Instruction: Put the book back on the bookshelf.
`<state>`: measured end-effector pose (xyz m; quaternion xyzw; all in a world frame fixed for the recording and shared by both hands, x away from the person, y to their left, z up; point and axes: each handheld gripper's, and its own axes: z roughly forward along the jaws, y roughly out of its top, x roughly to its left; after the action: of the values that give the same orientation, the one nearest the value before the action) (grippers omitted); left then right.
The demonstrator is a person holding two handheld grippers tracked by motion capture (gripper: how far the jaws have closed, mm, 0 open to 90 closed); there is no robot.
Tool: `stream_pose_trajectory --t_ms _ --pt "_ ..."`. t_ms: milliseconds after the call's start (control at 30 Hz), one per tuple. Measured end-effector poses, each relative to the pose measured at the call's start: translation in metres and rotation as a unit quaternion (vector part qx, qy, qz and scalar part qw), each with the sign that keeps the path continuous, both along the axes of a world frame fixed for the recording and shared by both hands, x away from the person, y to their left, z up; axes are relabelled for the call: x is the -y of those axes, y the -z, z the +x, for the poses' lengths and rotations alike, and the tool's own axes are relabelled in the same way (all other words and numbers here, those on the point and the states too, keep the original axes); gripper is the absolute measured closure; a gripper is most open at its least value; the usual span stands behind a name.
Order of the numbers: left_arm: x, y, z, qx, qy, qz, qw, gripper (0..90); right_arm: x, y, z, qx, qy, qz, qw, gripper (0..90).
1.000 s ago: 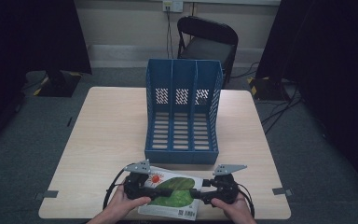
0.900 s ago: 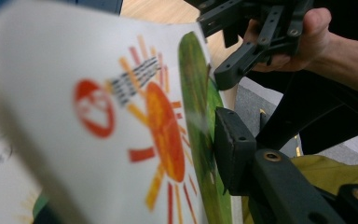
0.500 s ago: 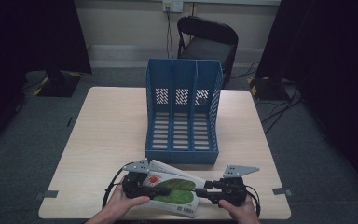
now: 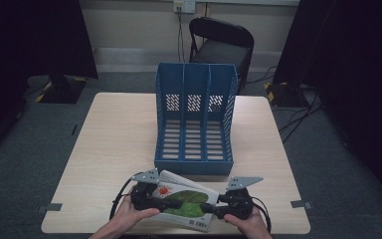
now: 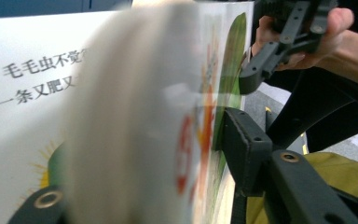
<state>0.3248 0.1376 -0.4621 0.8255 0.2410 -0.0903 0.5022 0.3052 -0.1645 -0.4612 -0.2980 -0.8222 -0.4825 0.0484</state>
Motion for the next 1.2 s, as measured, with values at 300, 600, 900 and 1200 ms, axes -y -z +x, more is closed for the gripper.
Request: stream_pose_trajectory --t_ms 300,600,900,1200 --pt "-0.011 -0.005 0.001 0.017 -0.048 0.008 0.9987 52.2 0.011 -0.01 -0.003 0.032 0.015 0.006 0.9994 66.2" --pt "-0.027 -0.009 0.003 0.013 -0.067 -0.002 0.9977 48.5 0.012 -0.017 -0.006 0.052 0.005 0.0 0.9986 69.6" --pt "-0.041 -0.008 0.012 0.014 -0.11 0.0 0.9939 40.2 0.015 -0.021 -0.005 0.061 0.008 -0.003 0.9981 74.6" --pt "-0.028 0.004 0.018 0.004 -0.089 0.042 0.9952 38.8 0.012 -0.017 -0.016 0.071 0.016 0.002 0.9974 74.0"
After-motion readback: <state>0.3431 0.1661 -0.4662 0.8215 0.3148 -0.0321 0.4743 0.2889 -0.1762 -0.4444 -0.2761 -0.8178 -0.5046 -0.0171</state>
